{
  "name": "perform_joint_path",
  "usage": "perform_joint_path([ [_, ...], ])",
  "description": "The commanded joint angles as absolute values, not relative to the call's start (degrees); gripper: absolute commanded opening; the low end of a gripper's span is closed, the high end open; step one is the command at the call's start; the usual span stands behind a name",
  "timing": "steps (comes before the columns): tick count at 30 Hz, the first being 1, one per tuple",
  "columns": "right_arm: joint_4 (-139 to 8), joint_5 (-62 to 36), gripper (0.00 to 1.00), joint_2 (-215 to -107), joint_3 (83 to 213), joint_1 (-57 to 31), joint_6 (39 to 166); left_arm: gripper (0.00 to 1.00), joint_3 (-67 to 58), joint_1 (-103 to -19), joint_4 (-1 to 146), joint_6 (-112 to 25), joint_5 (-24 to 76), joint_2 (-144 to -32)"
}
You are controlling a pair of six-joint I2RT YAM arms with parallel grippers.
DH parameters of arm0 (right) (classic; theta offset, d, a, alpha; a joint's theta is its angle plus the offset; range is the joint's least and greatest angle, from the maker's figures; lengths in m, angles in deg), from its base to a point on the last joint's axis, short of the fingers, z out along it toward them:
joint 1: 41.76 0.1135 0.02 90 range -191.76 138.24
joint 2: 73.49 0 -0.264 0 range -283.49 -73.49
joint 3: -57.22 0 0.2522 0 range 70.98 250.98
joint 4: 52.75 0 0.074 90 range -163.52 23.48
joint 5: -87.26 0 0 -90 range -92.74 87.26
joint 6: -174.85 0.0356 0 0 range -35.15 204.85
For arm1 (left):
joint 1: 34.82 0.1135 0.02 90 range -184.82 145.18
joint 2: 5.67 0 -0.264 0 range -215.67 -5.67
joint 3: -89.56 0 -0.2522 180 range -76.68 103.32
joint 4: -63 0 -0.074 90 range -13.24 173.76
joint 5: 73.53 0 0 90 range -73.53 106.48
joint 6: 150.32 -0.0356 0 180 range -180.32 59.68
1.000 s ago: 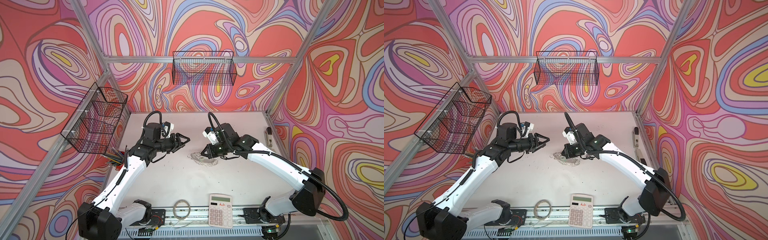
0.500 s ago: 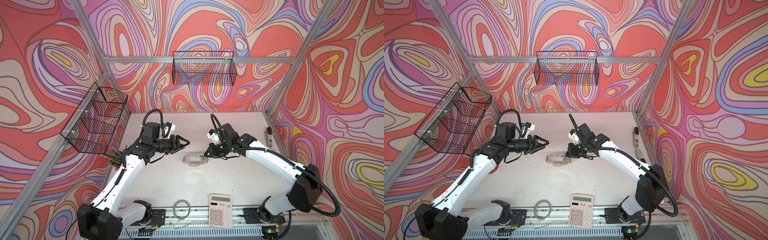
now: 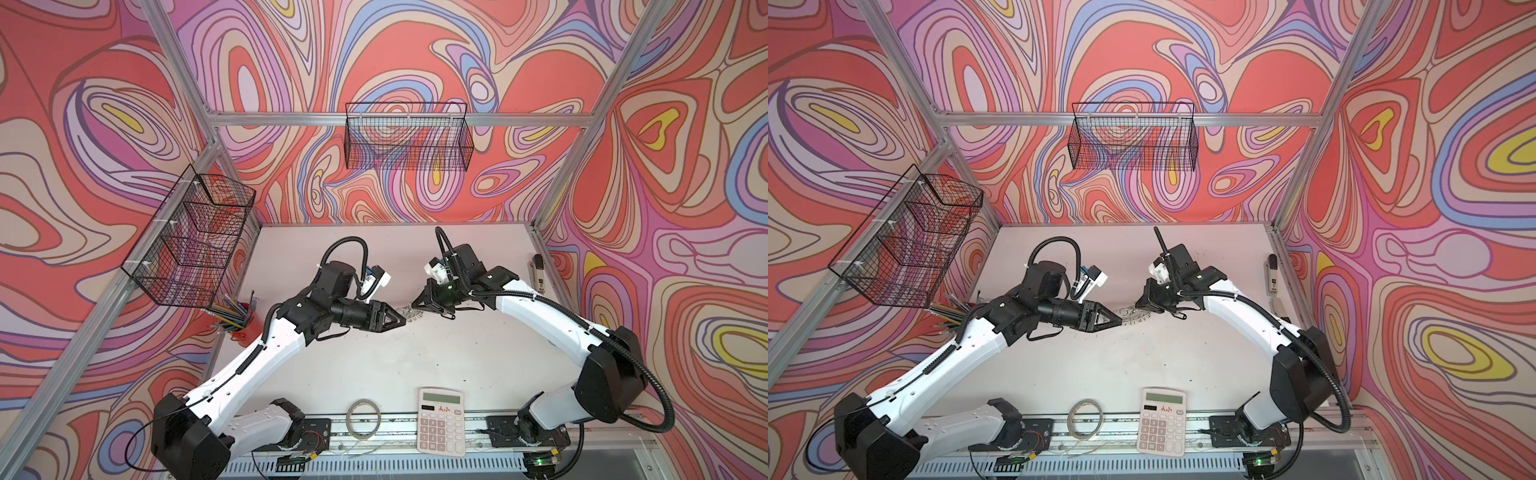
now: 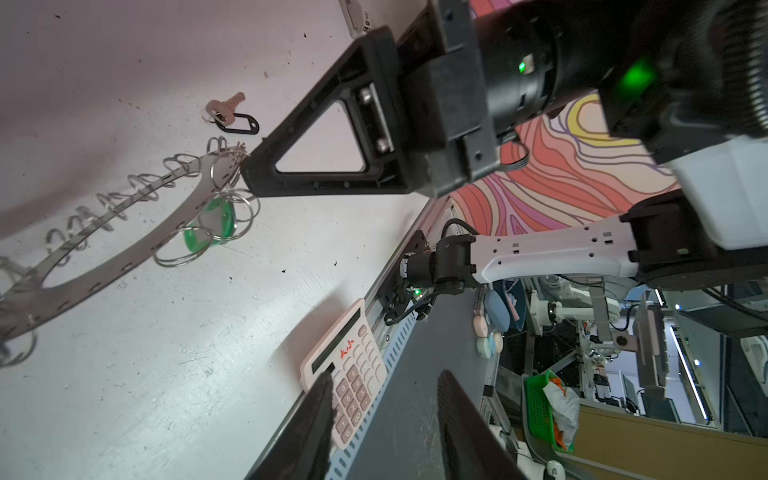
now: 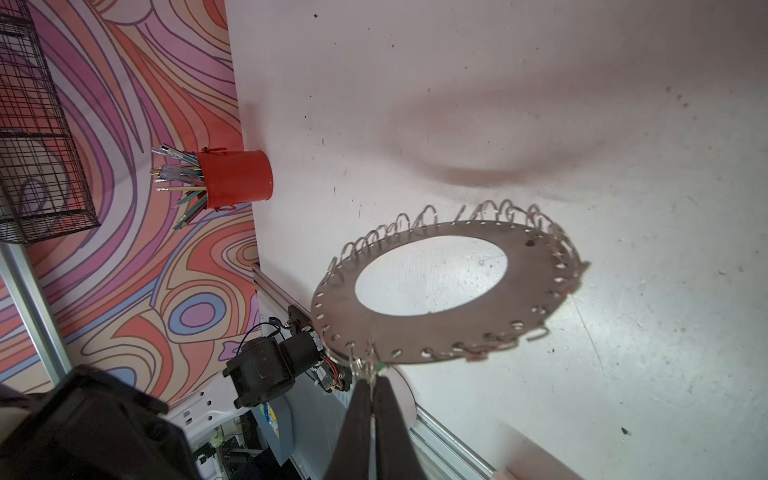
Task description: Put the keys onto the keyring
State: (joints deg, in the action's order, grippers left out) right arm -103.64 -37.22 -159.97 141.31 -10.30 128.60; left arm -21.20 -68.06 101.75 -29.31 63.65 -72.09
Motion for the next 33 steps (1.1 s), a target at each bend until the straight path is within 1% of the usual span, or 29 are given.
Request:
perform_joint_path([
  [1,-105.4,-40.4,0.00,-159.2,143.8,-10.5,130.6,0.45,-25.0,-69.6,93.2,-31.3,60.4,-72.1],
  [4,-104.5,-41.8,0.00,-158.2,143.8,-10.5,132.8,0.52,-27.4,-71.3,87.2,-31.8,58.7,-72.5],
  [8,-102.7,-44.8,0.00,-157.5,143.5,-10.6,135.6,0.56,-28.0,-71.4,85.5,-35.9,56.7,-73.9],
  [14,-105.0,-46.4,0.00,-157.4,145.7,-10.6,136.3,0.57,-26.8,-71.4,86.9,-39.4,50.5,-75.8],
  [29,-103.0,-49.0,0.00,-156.7,145.1,-10.5,138.1,0.60,-27.3,-71.4,82.3,-39.1,49.8,-76.6],
  [30,-103.0,-49.1,0.00,-156.8,144.9,-10.6,138.2,0.60,-27.3,-71.4,82.4,-39.2,49.8,-76.6],
  [33,-102.8,-49.2,0.00,-156.7,144.5,-10.6,137.9,0.53,-27.1,-71.4,83.2,-39.0,49.5,-76.7],
])
